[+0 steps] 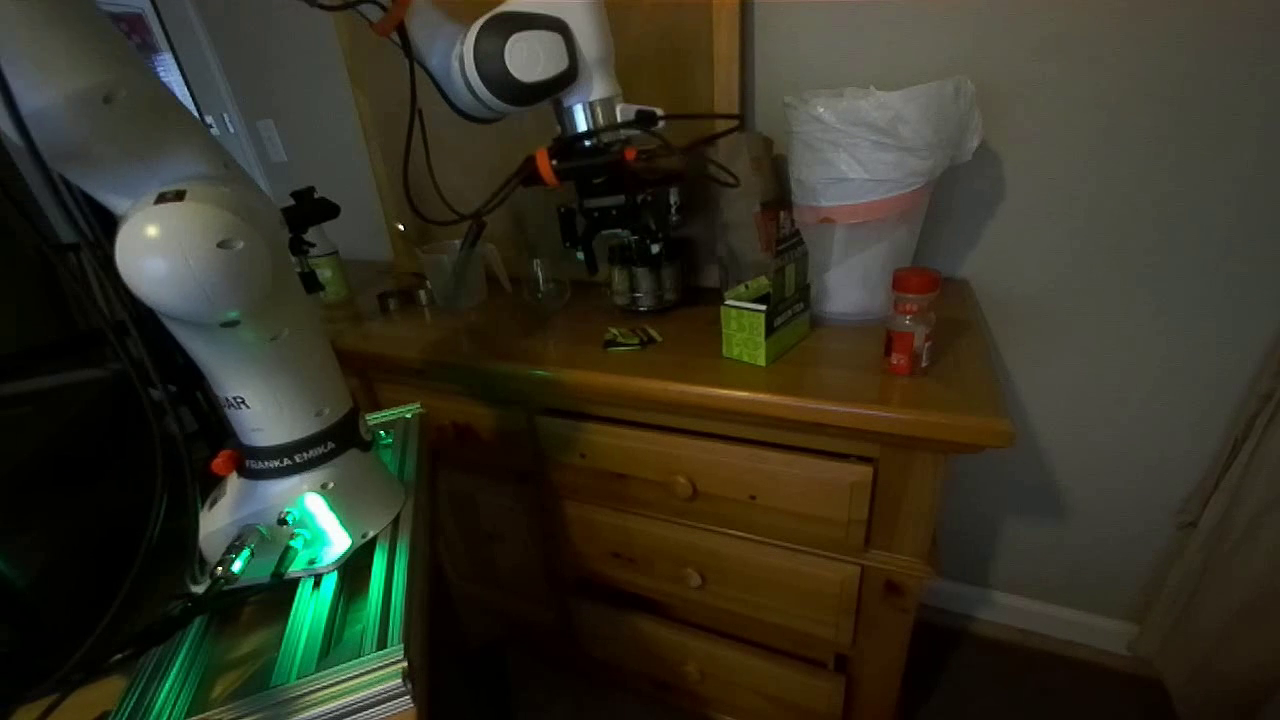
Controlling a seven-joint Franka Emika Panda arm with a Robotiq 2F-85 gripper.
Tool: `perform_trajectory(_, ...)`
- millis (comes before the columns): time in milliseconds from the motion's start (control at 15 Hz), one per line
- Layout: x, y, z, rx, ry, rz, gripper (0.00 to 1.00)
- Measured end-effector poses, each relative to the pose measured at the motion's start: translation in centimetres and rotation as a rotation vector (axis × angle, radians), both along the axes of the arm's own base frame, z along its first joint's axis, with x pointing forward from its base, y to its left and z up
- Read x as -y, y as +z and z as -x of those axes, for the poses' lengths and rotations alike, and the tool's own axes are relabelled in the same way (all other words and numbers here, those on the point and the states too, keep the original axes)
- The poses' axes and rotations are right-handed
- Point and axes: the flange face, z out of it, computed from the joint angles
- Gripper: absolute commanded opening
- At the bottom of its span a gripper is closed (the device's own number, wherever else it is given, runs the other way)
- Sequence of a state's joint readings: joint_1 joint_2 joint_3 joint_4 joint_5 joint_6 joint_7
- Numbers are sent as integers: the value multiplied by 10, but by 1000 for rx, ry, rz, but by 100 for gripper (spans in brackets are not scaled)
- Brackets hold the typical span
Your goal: Put some green sachets in the green box
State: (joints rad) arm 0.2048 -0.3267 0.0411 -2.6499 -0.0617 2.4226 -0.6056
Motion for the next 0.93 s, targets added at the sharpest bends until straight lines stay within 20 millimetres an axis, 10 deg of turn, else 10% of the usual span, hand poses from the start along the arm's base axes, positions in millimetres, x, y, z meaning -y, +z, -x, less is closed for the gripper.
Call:
perform_trajectory(400, -66, -37, 21, -73, 303, 46, 100)
perform_trajectory(933, -79, -43, 23, -47, 498, 112, 100)
